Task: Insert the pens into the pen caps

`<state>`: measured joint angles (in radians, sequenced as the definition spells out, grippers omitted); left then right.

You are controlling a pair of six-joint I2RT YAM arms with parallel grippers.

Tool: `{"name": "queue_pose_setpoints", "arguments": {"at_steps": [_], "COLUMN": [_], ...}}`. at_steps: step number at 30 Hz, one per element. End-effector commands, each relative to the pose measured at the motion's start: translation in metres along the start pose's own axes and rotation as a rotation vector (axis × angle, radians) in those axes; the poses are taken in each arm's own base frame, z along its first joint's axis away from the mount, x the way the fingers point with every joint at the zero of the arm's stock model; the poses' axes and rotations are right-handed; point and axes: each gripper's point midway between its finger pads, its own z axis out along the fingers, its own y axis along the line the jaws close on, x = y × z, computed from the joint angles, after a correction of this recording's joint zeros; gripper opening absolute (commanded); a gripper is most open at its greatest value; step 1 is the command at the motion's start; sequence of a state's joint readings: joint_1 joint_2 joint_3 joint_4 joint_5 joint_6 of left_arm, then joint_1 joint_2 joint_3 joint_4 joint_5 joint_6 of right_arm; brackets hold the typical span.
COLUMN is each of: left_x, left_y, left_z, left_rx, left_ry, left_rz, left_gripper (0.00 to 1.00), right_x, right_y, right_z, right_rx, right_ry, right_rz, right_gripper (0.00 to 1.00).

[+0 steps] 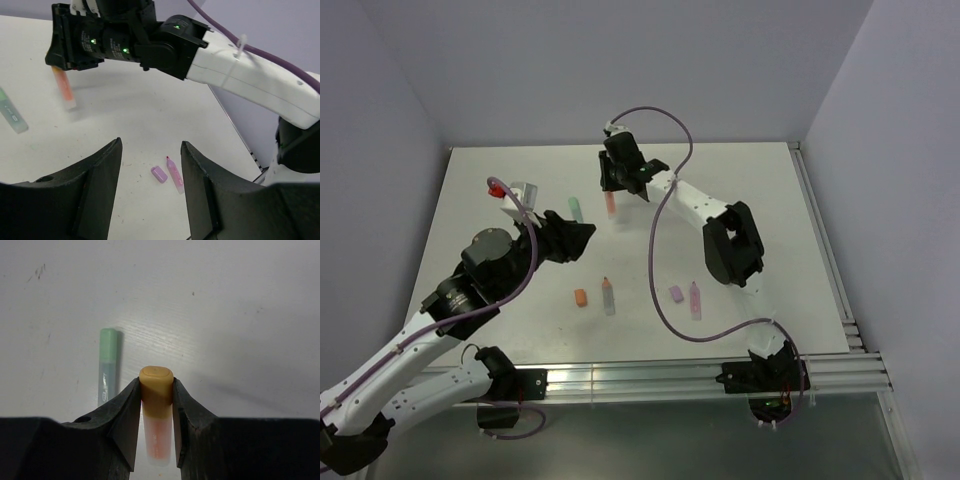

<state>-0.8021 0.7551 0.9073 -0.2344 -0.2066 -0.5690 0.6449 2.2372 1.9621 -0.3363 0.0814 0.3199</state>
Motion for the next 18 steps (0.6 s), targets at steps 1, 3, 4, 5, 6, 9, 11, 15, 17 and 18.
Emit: {"name": "queue_pose_setpoints", "arguments": {"at_steps": [1, 3, 4, 5, 6, 9, 11, 15, 17, 18], "left_x": [-0.019, -0.015, -0.015, -0.015, -0.015, -0.013, -0.011, -0.005, -0.001, 0.000], "left_y": [-0.008, -0.006, -0.005, -0.004, -0.003, -0.001, 0.000, 0.000, 0.002, 0.002], "left_z": [-0.002, 0.000, 0.000, 0.000, 0.001, 0.003, 0.005, 0.009, 0.011, 0.012], "left_rx": [0.007, 0.001, -0.004, -0.010, -0.013, -0.021, -0.027, -0.022, -0.026, -0.028], "left_ry": [-0.039, -0.027, -0.026, -0.028, -0.028, -0.022, -0.012, 0.000, 0.011, 0.014], "left_rz": [0.001, 0.009, 0.011, 0.013, 0.019, 0.030, 0.031, 0.030, 0.032, 0.032], "left_gripper": [0.56, 0.55, 0.56, 0.56, 0.56, 0.56, 0.56, 0.56, 0.55, 0.55], "right_x": [-0.029, -0.015, -0.019, -0.015, -0.013, -0.003, 0.000, 0.008, 0.010, 0.013], "right_y": [0.016, 0.014, 0.015, 0.014, 0.014, 0.010, 0.009, 0.004, 0.002, 0.001], "right_z": [0.003, 0.018, 0.020, 0.023, 0.026, 0.037, 0.040, 0.049, 0.051, 0.053], "right_rx": [-0.055, -0.051, -0.059, -0.056, -0.057, -0.051, -0.053, -0.050, -0.047, -0.044], "right_ry": [-0.042, 0.000, -0.007, 0.001, 0.004, 0.022, 0.031, 0.043, 0.048, 0.054], "right_rz": [0.000, -0.004, -0.002, -0.002, -0.001, 0.004, 0.008, 0.011, 0.010, 0.009], "right_gripper": [0.04, 0.06, 0.08, 0.10, 0.12, 0.17, 0.18, 0.23, 0.27, 0.30]}}
